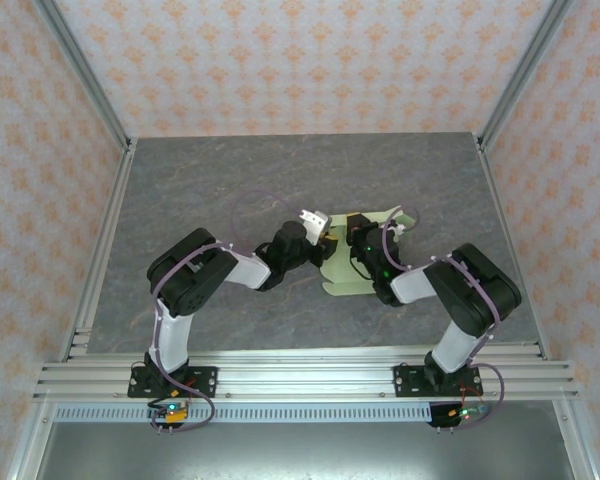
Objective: Fold the paper box
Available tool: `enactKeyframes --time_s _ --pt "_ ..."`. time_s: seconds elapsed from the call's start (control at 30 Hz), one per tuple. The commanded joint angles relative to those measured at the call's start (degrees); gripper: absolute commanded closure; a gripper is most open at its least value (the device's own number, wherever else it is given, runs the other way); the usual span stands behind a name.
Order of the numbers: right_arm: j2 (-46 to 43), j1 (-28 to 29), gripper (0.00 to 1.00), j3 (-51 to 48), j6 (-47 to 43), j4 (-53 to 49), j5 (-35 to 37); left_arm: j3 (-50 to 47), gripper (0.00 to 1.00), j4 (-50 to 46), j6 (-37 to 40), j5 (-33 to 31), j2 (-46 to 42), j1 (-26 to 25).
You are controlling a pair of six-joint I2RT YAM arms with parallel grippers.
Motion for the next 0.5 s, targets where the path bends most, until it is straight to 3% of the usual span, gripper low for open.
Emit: enactKeyframes --time_s 0.0,0.13,0.27,0.47 --pt "-2.3 2.5 0.90 -1.7 -0.6 -1.8 2.0 2.2 0.66 2.1 0.3 -2.9 0.3 -0.7" --pt "-3.4 2.9 0.88 -2.2 -0.7 -3.3 3.1 2.0 0.65 3.1 0.1 -3.0 0.7 -1.0" --pt "-4.1 3.7 0.88 -2.5 -0.2 -5.1 5.2 2.3 0.57 3.2 -0.1 -3.5 0.7 -1.2" --pt "-3.5 4.0 0.85 -2.7 -1.4 -4.8 6.4 2.6 0.59 3.6 0.1 -5.2 1.8 -1.4"
